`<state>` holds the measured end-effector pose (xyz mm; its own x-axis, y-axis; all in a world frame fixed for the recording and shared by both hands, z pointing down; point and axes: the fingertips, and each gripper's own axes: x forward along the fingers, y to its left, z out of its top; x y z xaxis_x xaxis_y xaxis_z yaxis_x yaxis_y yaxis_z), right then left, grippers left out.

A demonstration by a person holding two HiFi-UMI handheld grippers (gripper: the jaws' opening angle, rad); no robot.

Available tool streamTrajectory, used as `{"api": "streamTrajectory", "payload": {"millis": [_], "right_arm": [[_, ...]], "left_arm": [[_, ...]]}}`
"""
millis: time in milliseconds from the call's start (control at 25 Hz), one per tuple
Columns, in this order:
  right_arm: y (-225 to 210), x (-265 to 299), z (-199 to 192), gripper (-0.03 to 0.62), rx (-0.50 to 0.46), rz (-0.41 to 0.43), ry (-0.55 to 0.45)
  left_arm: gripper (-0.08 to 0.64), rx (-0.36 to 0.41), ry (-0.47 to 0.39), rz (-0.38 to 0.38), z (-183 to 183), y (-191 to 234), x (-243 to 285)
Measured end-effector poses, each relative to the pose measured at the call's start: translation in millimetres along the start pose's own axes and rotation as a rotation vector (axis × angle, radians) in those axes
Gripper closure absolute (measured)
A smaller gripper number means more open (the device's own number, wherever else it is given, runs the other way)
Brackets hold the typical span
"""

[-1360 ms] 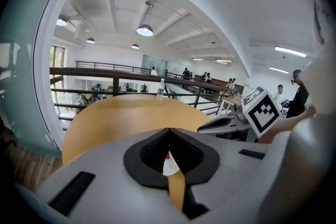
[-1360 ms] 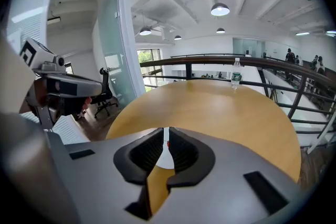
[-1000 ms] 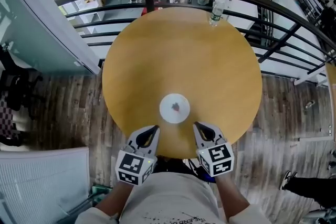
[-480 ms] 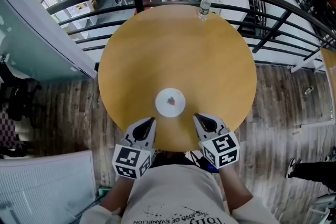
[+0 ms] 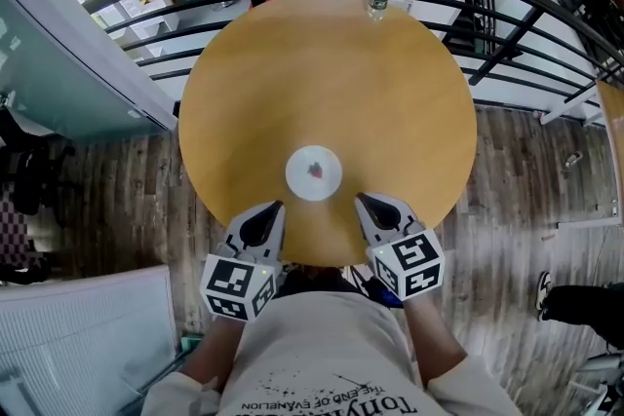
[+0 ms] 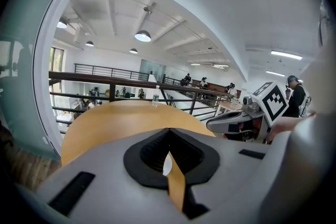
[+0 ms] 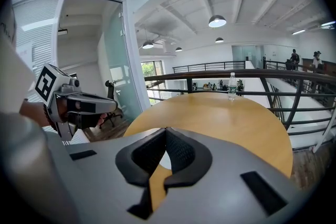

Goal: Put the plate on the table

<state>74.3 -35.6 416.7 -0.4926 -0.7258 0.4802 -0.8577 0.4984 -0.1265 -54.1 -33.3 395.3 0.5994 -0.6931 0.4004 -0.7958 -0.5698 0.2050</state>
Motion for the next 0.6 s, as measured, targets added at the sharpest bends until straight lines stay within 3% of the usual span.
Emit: {"api": "streamTrajectory", "payload": {"millis": [600], "right_arm": [[4.9, 0.0, -4.1, 0.568, -0.011, 0.004, 0.016]], "left_arm": [[0.537, -0.007, 0.012, 0.008, -4.4, 0.8, -7.8]]}}
